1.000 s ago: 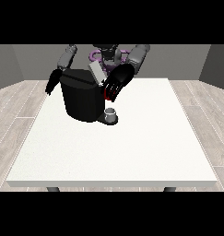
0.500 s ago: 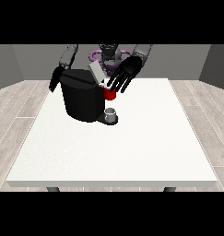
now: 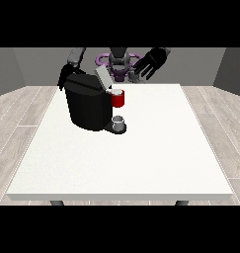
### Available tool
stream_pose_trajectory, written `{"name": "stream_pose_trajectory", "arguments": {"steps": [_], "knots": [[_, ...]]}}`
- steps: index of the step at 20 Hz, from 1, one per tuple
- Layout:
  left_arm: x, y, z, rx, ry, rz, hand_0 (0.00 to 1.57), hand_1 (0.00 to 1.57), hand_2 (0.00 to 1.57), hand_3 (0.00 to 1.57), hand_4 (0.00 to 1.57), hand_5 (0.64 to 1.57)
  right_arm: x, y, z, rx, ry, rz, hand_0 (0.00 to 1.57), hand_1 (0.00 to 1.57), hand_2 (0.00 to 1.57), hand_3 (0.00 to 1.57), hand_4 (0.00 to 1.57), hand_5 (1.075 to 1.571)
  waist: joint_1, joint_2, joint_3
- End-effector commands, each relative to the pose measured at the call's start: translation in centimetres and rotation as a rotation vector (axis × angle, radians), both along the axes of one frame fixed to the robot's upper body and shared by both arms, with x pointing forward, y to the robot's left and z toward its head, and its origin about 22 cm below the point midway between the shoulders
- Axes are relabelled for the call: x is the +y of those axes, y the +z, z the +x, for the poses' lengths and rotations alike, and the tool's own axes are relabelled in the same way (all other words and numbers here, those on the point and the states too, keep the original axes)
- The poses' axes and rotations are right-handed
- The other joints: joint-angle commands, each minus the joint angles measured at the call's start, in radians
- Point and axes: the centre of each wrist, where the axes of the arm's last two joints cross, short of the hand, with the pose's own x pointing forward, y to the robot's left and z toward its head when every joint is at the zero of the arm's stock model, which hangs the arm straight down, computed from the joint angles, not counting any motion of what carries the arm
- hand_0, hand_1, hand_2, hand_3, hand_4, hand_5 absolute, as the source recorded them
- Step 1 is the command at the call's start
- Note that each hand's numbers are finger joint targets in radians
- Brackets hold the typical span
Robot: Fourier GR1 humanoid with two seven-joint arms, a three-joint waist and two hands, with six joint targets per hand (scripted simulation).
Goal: Insert the coffee pod into the coffee machine and close the lid
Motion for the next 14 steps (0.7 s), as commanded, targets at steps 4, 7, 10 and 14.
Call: {"name": "stream_pose_trajectory", "arguments": {"steps": [4, 7, 10, 14], "knots": [[-0.1, -13.1, -4.5, 0.236, 0.073, -0.621, 0.00, 0.00, 0.00, 0.00, 0.00, 1.571, -1.0, -0.1, -1.2, -0.003, -0.011, 0.065, 0.00, 0.00, 0.00, 0.00, 0.00, 1.571, 0.124, -0.185, -0.0029], [-0.5, -18.3, -7.8, 0.375, 0.104, -0.664, 0.00, 0.00, 0.00, 0.00, 0.39, 1.571, 0.7, -0.5, -1.8, 0.010, 0.054, 0.111, 0.00, 0.00, 0.00, 0.00, 0.00, 1.571, 0.186, -0.279, -0.0005], [-2.2, -18.7, -8.1, 0.426, 0.086, -0.663, 0.00, 0.00, 0.00, 0.00, 0.39, 1.571, -0.6, 2.2, 0.0, -0.023, 0.102, 0.088, 0.00, 0.00, 0.00, 0.00, 0.00, 1.571, 0.224, -0.320, 0.0010], [-2.4, -21.1, -10.4, 0.472, 0.106, -0.680, 0.00, 0.00, 0.00, 0.00, 0.39, 1.571, -3.1, 2.8, -0.2, -0.031, 0.171, 0.012, 0.00, 0.00, 0.00, 0.00, 0.15, 1.571, 0.260, -0.332, 0.0014]]}}
